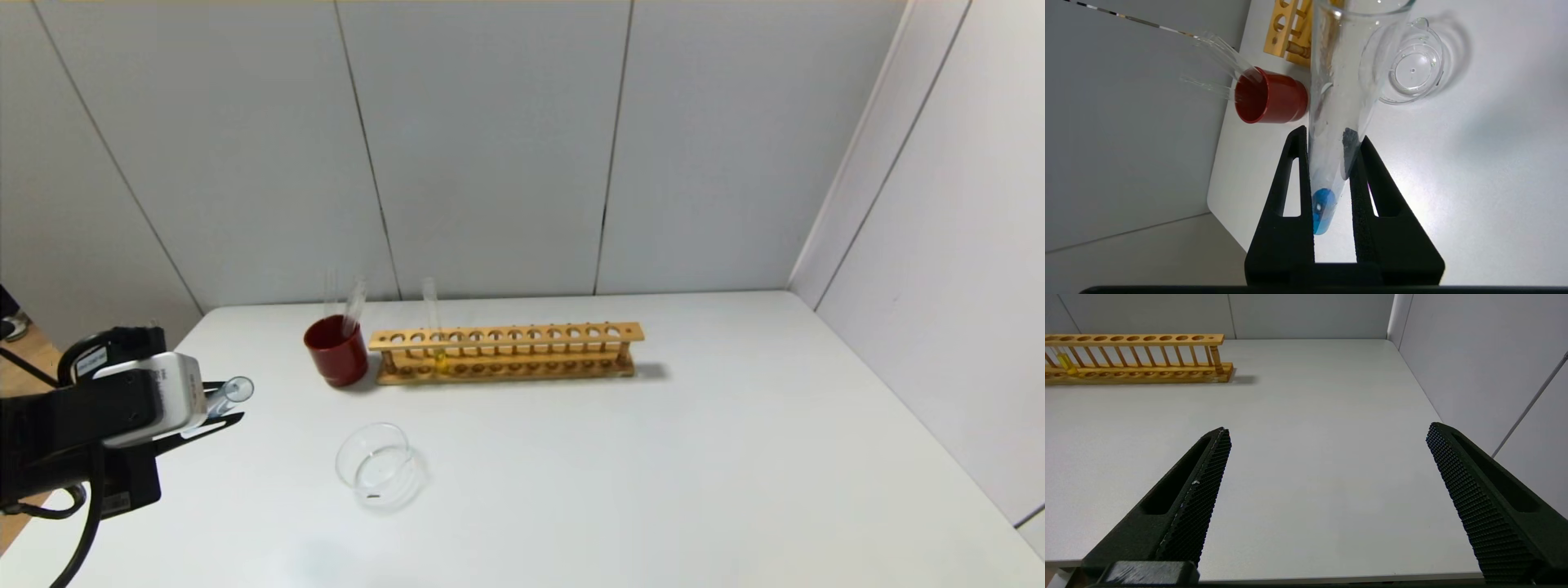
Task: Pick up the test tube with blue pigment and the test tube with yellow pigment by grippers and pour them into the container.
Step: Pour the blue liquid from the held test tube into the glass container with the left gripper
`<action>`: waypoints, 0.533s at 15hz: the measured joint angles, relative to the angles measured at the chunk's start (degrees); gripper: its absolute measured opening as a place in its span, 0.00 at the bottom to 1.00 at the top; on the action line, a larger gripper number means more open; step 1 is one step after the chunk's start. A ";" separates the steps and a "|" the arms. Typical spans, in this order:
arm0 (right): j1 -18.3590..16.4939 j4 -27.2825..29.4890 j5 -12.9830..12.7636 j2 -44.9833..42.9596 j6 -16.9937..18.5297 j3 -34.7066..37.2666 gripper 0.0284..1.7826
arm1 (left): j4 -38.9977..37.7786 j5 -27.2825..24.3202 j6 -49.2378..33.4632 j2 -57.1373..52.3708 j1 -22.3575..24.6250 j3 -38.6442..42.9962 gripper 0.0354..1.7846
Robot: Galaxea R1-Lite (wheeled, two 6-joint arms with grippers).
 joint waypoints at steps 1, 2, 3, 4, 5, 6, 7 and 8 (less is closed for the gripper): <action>0.00 0.00 0.00 0.00 0.00 0.00 0.98 | -0.61 0.11 -0.02 0.82 0.00 0.01 0.16; 0.00 0.00 0.00 0.00 -0.02 0.00 0.98 | -1.93 0.13 -0.02 1.95 0.09 0.01 0.16; 0.00 0.00 0.00 0.00 0.00 0.00 0.98 | -3.68 0.11 0.02 3.15 0.16 0.01 0.16; 0.00 0.00 0.00 0.00 0.00 0.00 0.98 | -6.22 0.02 0.09 4.77 0.27 0.04 0.16; 0.00 0.00 -0.02 0.00 0.00 0.00 0.98 | -8.29 -0.02 0.39 6.42 0.33 0.09 0.16; 0.00 0.00 -0.02 0.00 0.00 0.00 0.98 | -10.15 -0.02 1.33 8.22 0.41 0.12 0.16; 0.00 0.00 0.00 0.00 0.00 0.00 0.98 | -12.14 -0.04 2.97 10.34 0.72 0.15 0.16; 0.00 0.00 0.00 0.00 0.00 0.00 0.98 | -14.32 -0.09 4.49 12.40 1.23 0.15 0.16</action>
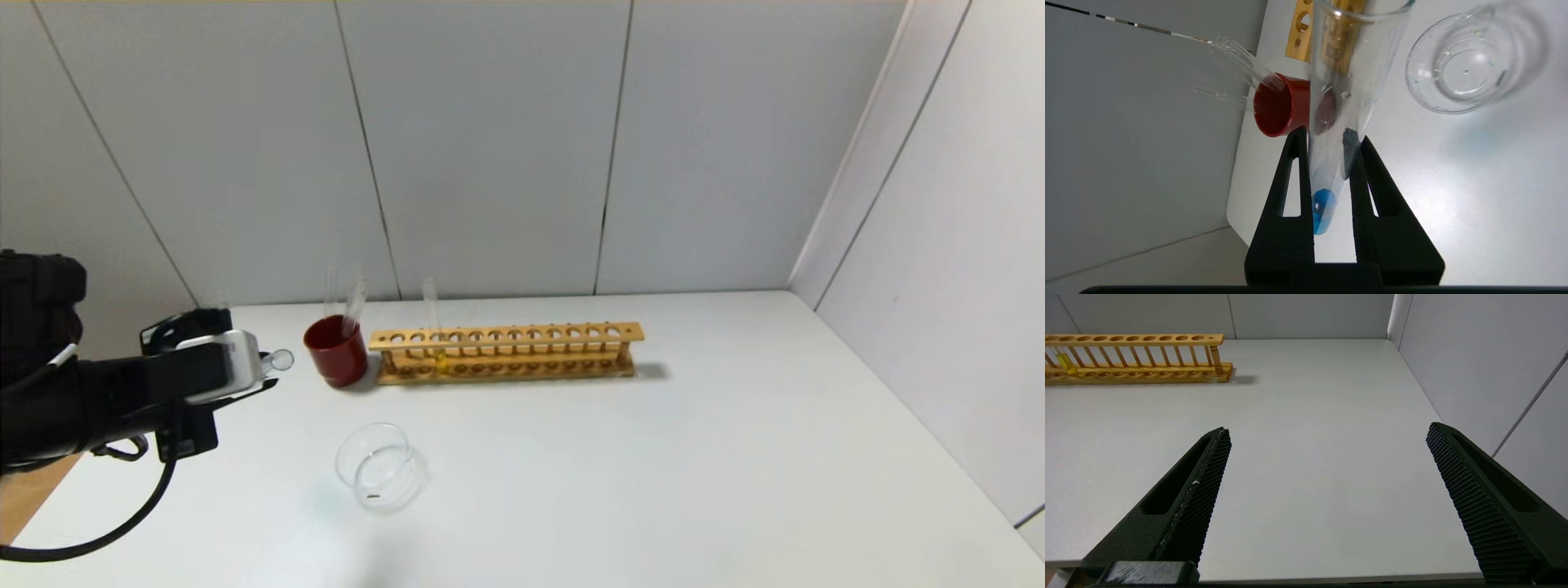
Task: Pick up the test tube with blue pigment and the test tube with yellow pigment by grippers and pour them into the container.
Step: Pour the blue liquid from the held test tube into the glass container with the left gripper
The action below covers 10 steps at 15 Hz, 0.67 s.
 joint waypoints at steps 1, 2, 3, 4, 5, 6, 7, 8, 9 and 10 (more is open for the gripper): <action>0.00 0.00 -0.02 0.00 0.00 0.00 0.98 | -2.34 -0.16 1.46 2.10 0.55 0.00 0.16; 0.00 0.00 0.00 0.00 0.00 0.00 0.98 | -5.01 -0.26 2.60 4.30 1.16 -0.02 0.16; 0.00 0.00 0.00 0.00 -0.02 0.00 0.98 | -7.41 -0.30 3.47 6.31 1.57 -0.11 0.16; 0.00 0.00 0.00 0.00 0.00 0.00 0.98 | -9.51 -0.35 4.33 8.22 1.89 -0.13 0.16; 0.00 0.00 -0.02 0.00 0.00 0.00 0.98 | -11.61 -0.39 4.91 10.09 2.08 -0.20 0.16; 0.00 0.00 0.00 0.00 0.00 0.00 0.98 | -13.20 -0.41 5.30 11.50 2.21 -0.24 0.16; 0.00 0.00 0.00 0.00 0.00 0.00 0.98 | -14.08 -0.39 6.05 12.50 2.30 -0.26 0.16; 0.00 0.00 -0.02 0.00 0.00 0.00 0.98 | -14.25 -0.35 7.62 13.20 2.36 -0.26 0.16; 0.00 0.00 0.00 0.00 0.00 0.00 0.98 | -14.36 -0.33 9.22 13.59 2.47 -0.24 0.16; 0.00 0.00 0.00 0.00 0.00 0.00 0.98 | -14.36 -0.30 10.23 13.81 2.58 -0.17 0.16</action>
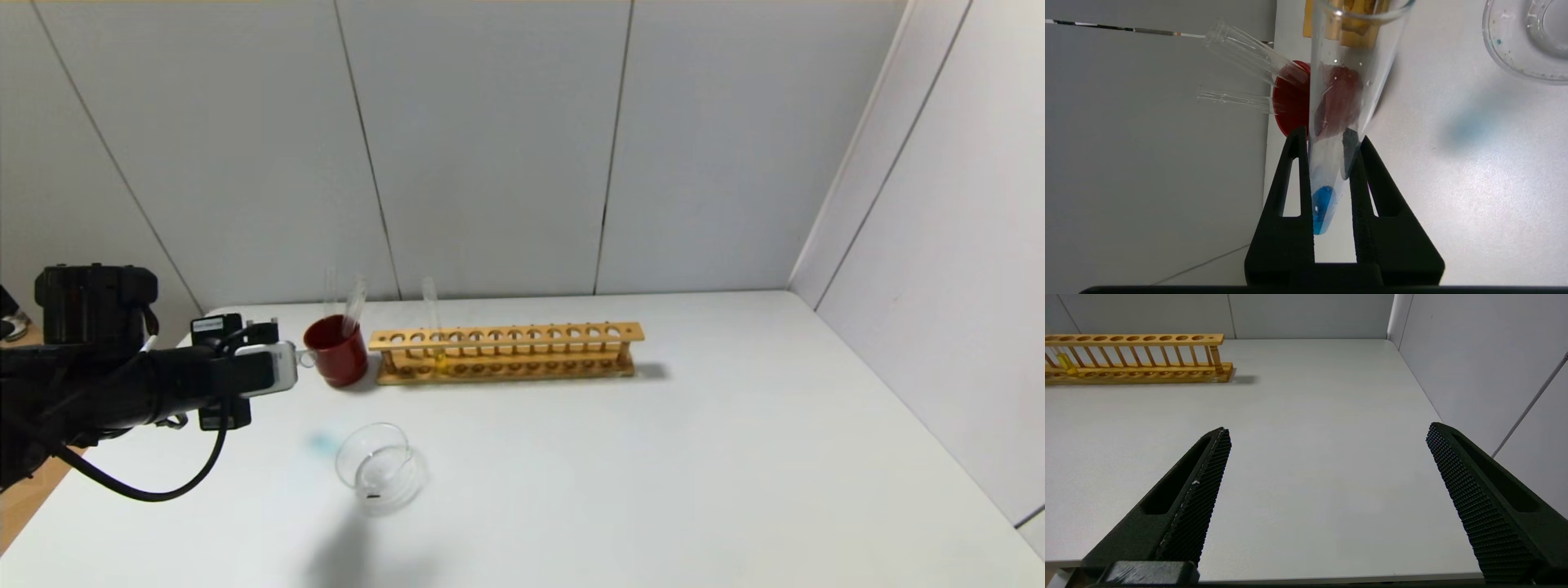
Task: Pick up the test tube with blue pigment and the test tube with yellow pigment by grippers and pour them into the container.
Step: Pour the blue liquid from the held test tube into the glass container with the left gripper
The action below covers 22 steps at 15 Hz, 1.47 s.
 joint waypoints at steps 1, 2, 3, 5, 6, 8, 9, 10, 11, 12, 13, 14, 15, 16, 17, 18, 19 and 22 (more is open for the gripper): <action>0.00 0.00 0.00 0.00 0.00 0.00 0.98 | -0.02 0.11 0.52 0.27 0.02 0.04 0.16; 0.00 0.00 -0.02 0.00 0.00 0.00 0.98 | -0.02 0.13 1.33 0.46 0.02 0.04 0.16; 0.00 0.00 0.00 0.00 0.00 0.00 0.98 | 0.00 0.20 2.67 0.61 0.02 0.04 0.16; 0.00 0.00 -0.02 0.00 0.00 0.00 0.98 | -0.02 0.37 4.46 0.96 -0.02 -0.16 0.16; 0.00 0.00 0.00 0.00 0.00 0.00 0.98 | -0.02 0.63 4.61 1.22 -0.02 -0.24 0.16; 0.00 0.00 -0.02 0.00 0.00 0.00 0.98 | -0.20 1.29 6.57 2.04 -0.06 -0.40 0.16; 0.00 0.00 0.00 0.00 0.00 0.00 0.98 | -0.78 1.55 8.17 2.40 -0.06 -0.40 0.16; 0.00 0.00 -0.02 0.00 0.00 0.00 0.98 | -1.82 1.68 8.98 2.76 -0.09 -0.30 0.16; 0.00 0.00 0.00 0.00 0.00 0.00 0.98 | -2.32 2.01 9.11 3.08 -0.16 -0.18 0.16; 0.00 0.00 0.00 0.00 0.00 0.00 0.98 | -2.73 2.62 9.22 3.44 -0.35 -0.09 0.16; 0.00 0.00 0.00 0.00 0.00 0.00 0.98 | -3.12 3.25 9.33 3.80 -0.69 0.12 0.16; 0.00 0.00 0.00 0.00 0.00 0.00 0.98 | -3.83 3.58 10.03 4.22 -1.02 0.26 0.16; 0.00 0.00 -0.02 0.00 0.00 0.00 0.98 | -4.85 3.74 11.36 4.66 -1.16 0.37 0.16; 0.00 0.00 0.00 0.00 0.00 0.00 0.98 | -6.03 3.75 12.54 5.10 -1.27 0.66 0.16; 0.00 0.00 0.00 0.00 0.00 0.00 0.98 | -6.89 3.74 12.82 5.40 -1.38 1.18 0.16; 0.00 0.00 0.00 0.00 0.00 0.00 0.98 | -7.50 3.72 12.90 5.60 -1.57 1.79 0.16; 0.00 0.00 -0.02 0.00 0.00 0.00 0.98 | -7.80 3.67 12.96 5.77 -1.74 2.13 0.16; 0.00 0.00 0.00 0.00 0.00 0.00 0.98 | -8.44 3.74 13.85 6.18 -2.12 3.43 0.16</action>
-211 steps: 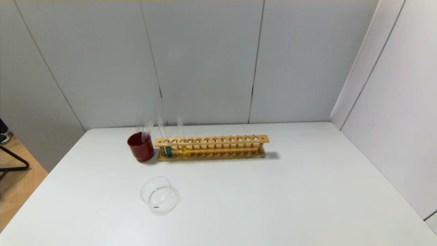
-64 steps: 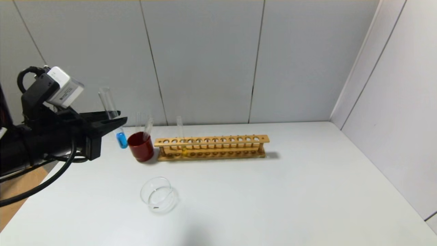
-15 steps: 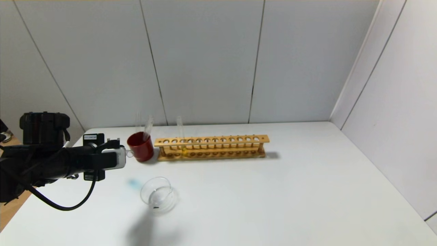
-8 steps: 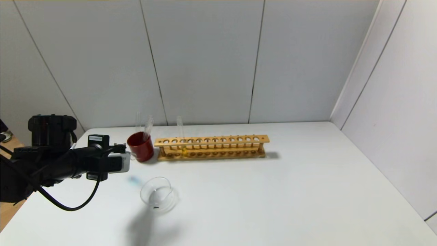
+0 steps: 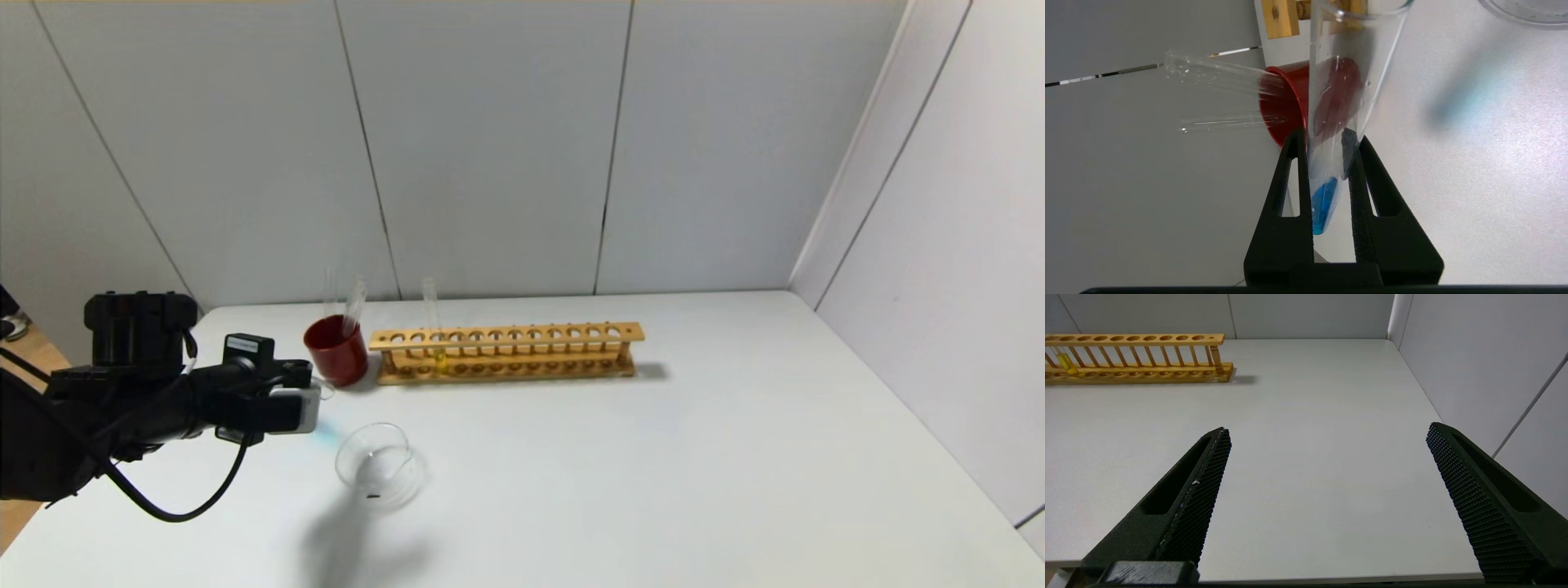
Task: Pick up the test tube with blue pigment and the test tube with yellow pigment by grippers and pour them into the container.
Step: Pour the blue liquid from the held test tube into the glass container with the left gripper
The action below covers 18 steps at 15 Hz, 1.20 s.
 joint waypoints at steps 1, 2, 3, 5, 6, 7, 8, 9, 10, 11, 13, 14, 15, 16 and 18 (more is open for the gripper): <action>0.00 0.00 0.00 0.00 0.01 0.00 0.98 | -0.59 0.21 0.99 0.13 -0.06 0.29 0.16; 0.00 0.00 -0.02 0.00 0.00 0.00 0.98 | -1.00 0.69 1.82 0.35 -0.11 0.46 0.16; 0.00 0.00 0.00 0.00 -0.02 0.00 0.98 | -1.54 1.83 2.58 0.60 -0.11 0.57 0.16; 0.00 0.00 0.00 0.00 0.00 0.00 0.98 | -3.19 4.75 4.07 0.96 -0.16 0.68 0.16; 0.00 0.00 0.00 0.00 0.00 0.00 0.98 | -3.91 5.69 4.24 1.29 -0.22 0.66 0.16; 0.00 0.00 0.00 0.00 0.00 0.00 0.98 | -4.11 5.85 4.27 1.56 -0.22 0.66 0.16; 0.00 0.00 0.00 0.00 0.00 0.00 0.98 | -4.17 5.90 4.27 1.73 -0.41 0.85 0.16; 0.00 0.00 0.00 0.00 0.00 0.00 0.98 | -4.16 5.88 4.29 1.87 -0.90 1.23 0.16; 0.00 0.00 0.00 0.00 0.00 0.00 0.98 | -4.16 5.90 4.35 1.97 -1.40 1.46 0.16; 0.00 0.00 0.00 0.00 0.00 0.00 0.98 | -4.16 5.91 4.35 2.06 -1.84 1.66 0.16; 0.00 0.00 0.00 0.00 0.00 0.00 0.98 | -4.24 5.90 4.38 2.34 -2.30 1.68 0.16; 0.00 0.00 -0.02 0.00 0.00 0.00 0.98 | -4.24 5.83 4.35 2.41 -2.36 1.68 0.16; 0.00 0.00 -0.02 0.00 0.00 0.00 0.98 | -4.33 5.72 4.46 2.45 -2.46 1.68 0.16; 0.00 0.00 0.00 0.00 0.00 0.00 0.98 | -4.50 5.52 4.79 2.47 -2.46 1.76 0.16; 0.00 0.00 -0.02 0.00 0.00 0.00 0.98 | -5.73 4.33 6.66 2.52 -2.50 1.84 0.16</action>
